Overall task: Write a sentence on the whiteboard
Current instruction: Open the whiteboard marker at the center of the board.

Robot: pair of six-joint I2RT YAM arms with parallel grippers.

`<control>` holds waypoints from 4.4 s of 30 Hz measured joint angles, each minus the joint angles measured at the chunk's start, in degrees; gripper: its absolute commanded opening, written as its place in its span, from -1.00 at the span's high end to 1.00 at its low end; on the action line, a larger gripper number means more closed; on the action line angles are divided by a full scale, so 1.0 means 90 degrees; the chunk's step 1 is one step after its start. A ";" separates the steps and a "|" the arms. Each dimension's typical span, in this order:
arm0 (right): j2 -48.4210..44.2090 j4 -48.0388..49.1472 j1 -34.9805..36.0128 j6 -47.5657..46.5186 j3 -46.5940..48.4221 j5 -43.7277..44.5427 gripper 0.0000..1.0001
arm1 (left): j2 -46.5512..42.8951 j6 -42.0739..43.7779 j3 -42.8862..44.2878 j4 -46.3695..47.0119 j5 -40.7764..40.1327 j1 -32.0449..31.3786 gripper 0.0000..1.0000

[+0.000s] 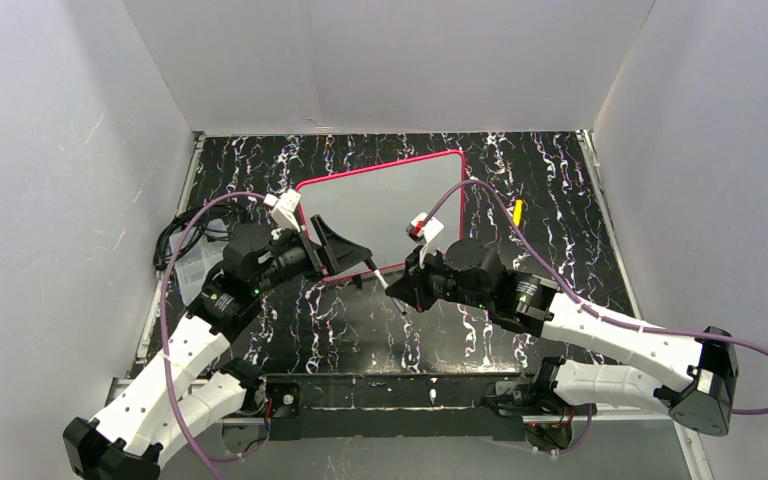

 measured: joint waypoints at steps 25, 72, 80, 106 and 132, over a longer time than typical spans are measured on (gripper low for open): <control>0.0233 0.0131 0.0112 -0.0168 0.0219 0.0056 0.97 | 0.0629 -0.0425 -0.0182 0.0432 -0.0226 -0.0321 1.00; -0.0100 0.4510 0.0138 0.1523 -0.1139 0.0867 -0.07 | -0.0848 -0.3716 -0.1234 0.2096 -0.2295 -0.0335 1.00; 0.0022 0.4524 0.0138 0.1503 -0.1037 0.0867 0.16 | -0.0831 -0.3808 -0.1316 0.2174 -0.2312 -0.0335 1.00; 0.0136 0.4537 0.0134 0.1472 -0.0979 0.0971 0.59 | -0.0896 -0.4036 -0.1506 0.2329 -0.2336 -0.0345 1.00; -0.0345 0.4216 0.0187 0.1093 -0.1098 0.0818 0.97 | -0.1188 -0.4143 -0.1688 0.2429 -0.2402 -0.0568 1.00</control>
